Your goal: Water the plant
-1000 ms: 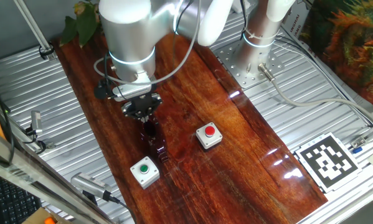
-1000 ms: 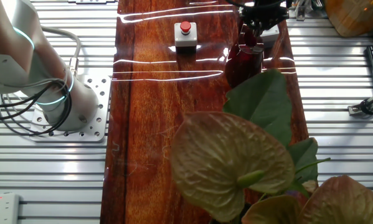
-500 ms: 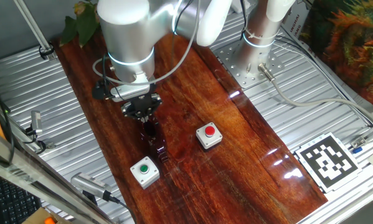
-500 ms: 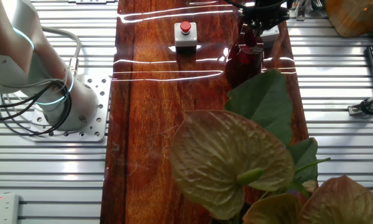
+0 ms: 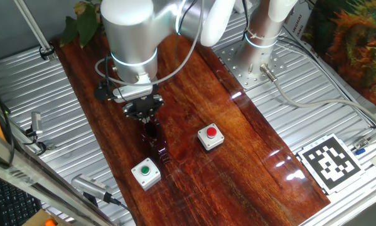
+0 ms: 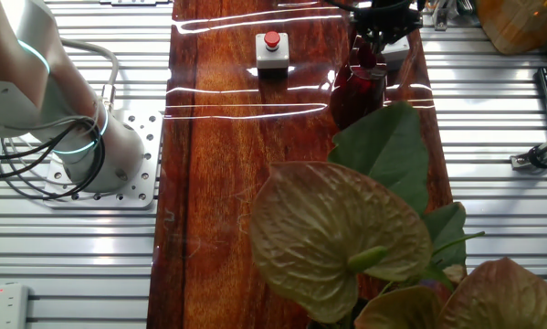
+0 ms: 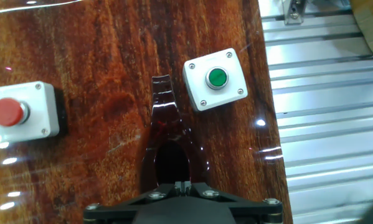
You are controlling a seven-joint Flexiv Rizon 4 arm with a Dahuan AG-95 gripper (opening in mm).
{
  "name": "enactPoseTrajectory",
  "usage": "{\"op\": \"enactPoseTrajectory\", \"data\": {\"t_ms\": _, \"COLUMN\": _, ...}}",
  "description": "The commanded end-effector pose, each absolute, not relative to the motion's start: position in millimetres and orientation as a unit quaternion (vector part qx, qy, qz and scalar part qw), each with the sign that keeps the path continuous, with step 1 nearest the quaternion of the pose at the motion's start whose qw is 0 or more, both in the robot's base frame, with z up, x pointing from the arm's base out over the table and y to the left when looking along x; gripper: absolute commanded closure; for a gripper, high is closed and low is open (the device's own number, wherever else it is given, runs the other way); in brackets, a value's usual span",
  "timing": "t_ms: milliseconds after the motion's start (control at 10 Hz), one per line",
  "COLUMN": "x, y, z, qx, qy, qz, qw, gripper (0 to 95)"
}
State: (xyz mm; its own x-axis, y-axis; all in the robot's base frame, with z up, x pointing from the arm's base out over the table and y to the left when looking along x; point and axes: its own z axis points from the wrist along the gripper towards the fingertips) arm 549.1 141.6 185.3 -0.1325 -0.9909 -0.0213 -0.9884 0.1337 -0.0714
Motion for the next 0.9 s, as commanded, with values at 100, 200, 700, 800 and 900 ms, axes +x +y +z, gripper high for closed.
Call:
{"op": "enactPoseTrajectory", "data": {"t_ms": 100, "x": 548.9, "y": 141.3, "z": 185.5, "qx": -0.658, "qy": 0.752, "qz": -0.032, "qw": 0.023, "gripper": 95.0}}
{"op": "enactPoseTrajectory", "data": {"t_ms": 200, "x": 548.9, "y": 141.3, "z": 185.5, "qx": -0.656, "qy": 0.754, "qz": -0.032, "qw": 0.024, "gripper": 95.0}}
{"op": "enactPoseTrajectory", "data": {"t_ms": 700, "x": 548.9, "y": 141.3, "z": 185.5, "qx": -0.634, "qy": 0.771, "qz": -0.044, "qw": 0.030, "gripper": 95.0}}
{"op": "enactPoseTrajectory", "data": {"t_ms": 800, "x": 548.9, "y": 141.3, "z": 185.5, "qx": -0.629, "qy": 0.775, "qz": -0.045, "qw": 0.036, "gripper": 95.0}}
{"op": "enactPoseTrajectory", "data": {"t_ms": 900, "x": 548.9, "y": 141.3, "z": 185.5, "qx": -0.633, "qy": 0.772, "qz": -0.046, "qw": 0.039, "gripper": 95.0}}
